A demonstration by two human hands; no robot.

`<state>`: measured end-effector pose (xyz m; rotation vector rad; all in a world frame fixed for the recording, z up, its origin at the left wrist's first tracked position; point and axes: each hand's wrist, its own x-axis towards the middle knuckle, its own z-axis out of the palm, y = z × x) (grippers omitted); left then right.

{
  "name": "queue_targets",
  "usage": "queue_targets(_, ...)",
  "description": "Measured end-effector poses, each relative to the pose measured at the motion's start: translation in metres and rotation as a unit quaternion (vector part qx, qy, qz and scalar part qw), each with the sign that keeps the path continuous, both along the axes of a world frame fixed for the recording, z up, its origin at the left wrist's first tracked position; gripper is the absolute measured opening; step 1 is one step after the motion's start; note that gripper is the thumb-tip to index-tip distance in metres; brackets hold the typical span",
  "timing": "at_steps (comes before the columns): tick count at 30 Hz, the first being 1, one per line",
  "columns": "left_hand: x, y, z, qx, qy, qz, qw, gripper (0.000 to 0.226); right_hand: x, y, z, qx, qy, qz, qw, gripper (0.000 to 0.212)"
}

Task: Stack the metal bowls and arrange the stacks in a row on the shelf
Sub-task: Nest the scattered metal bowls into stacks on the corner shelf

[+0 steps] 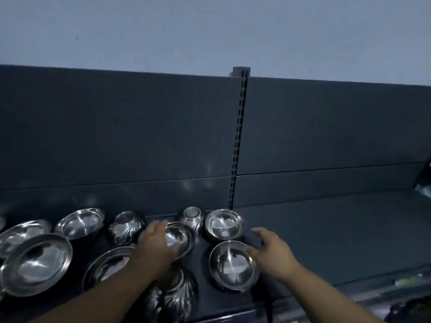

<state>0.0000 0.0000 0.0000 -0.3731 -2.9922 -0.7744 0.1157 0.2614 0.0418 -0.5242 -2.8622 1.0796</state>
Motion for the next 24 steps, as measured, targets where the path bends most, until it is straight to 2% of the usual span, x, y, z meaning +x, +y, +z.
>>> queue_targets(3, -0.016, 0.006, -0.003, -0.070, -0.027, 0.067, 0.995, 0.073, -0.025, 0.028, -0.003, -0.048, -0.017, 0.020, 0.999, 0.059)
queue_targets(5, -0.021, 0.007, -0.002, -0.062, -0.059, 0.106, 0.991, 0.069, -0.042, 0.039, -0.003, -0.059, -0.032, 0.049, 0.997, 0.059)
queue_targets(9, -0.024, 0.006, -0.001, -0.112, -0.046, 0.117, 0.986, 0.036, -0.071, 0.042, -0.011, -0.094, -0.054, 0.084, 0.990, 0.052)
queue_targets(10, -0.025, 0.005, 0.001, -0.121, -0.037, 0.118, 0.985, 0.034, -0.076, 0.042, -0.014, -0.097, -0.060, 0.083, 0.990, 0.050)
queue_targets(13, -0.028, 0.002, 0.001, -0.147, -0.024, 0.126, 0.981, 0.039, -0.089, 0.040, -0.024, -0.121, -0.062, 0.054, 0.989, 0.046)
queue_targets(17, -0.031, 0.001, 0.004, -0.140, -0.023, 0.135, 0.981, 0.027, -0.098, 0.036, -0.029, -0.225, -0.072, -0.003, 0.972, 0.030)
queue_targets(24, -0.037, 0.001, 0.013, -0.123, -0.042, 0.114, 0.985, 0.023, -0.088, 0.036, -0.011, -0.276, -0.022, -0.062, 0.959, 0.018)
